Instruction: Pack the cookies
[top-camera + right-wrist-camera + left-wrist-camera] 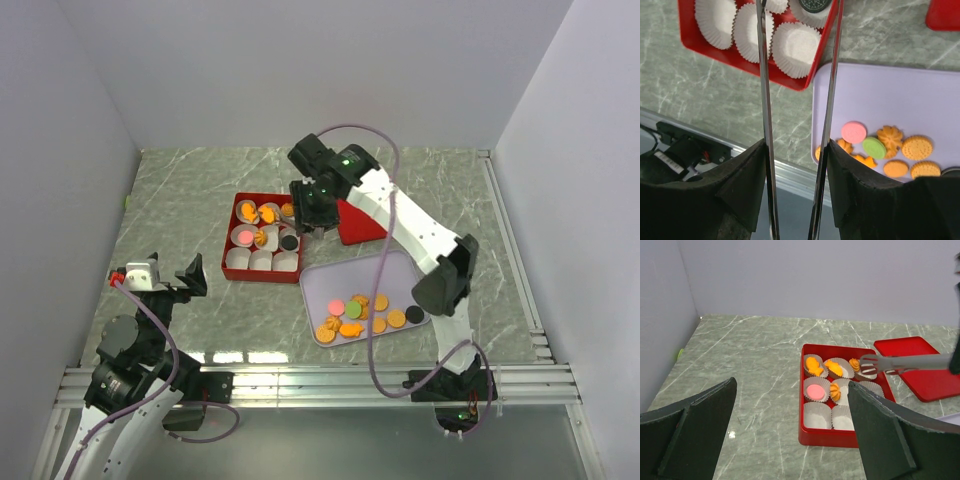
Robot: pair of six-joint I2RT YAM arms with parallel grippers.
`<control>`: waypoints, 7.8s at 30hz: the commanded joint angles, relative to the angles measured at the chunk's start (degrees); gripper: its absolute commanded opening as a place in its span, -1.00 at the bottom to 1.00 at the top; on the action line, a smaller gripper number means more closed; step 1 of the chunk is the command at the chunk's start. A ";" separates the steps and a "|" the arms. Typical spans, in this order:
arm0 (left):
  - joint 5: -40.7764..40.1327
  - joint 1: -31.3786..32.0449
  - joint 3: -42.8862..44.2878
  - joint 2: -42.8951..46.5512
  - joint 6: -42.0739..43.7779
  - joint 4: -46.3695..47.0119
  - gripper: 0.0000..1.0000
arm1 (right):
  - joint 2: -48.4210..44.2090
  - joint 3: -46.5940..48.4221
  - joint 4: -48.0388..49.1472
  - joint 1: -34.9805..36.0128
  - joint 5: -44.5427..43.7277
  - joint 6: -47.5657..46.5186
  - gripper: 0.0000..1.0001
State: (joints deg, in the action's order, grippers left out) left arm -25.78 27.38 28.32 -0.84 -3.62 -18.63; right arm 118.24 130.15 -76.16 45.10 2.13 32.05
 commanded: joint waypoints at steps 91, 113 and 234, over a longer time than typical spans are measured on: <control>1.17 0.22 -0.37 2.33 1.68 1.58 0.99 | -38.87 -51.23 6.55 7.72 -4.50 11.98 -0.26; 1.87 0.22 -0.63 2.60 2.12 1.67 0.99 | -31.05 -32.95 1.72 7.81 -5.47 10.14 -0.31; 1.52 0.13 -0.72 1.54 2.30 1.93 0.99 | -48.08 -52.79 10.60 8.60 -5.82 15.76 -0.10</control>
State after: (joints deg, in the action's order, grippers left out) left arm -24.69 27.46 27.59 -0.56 -2.13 -18.28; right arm 73.47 79.35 -66.46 53.49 -1.76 46.26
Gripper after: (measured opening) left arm 0.995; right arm 0.458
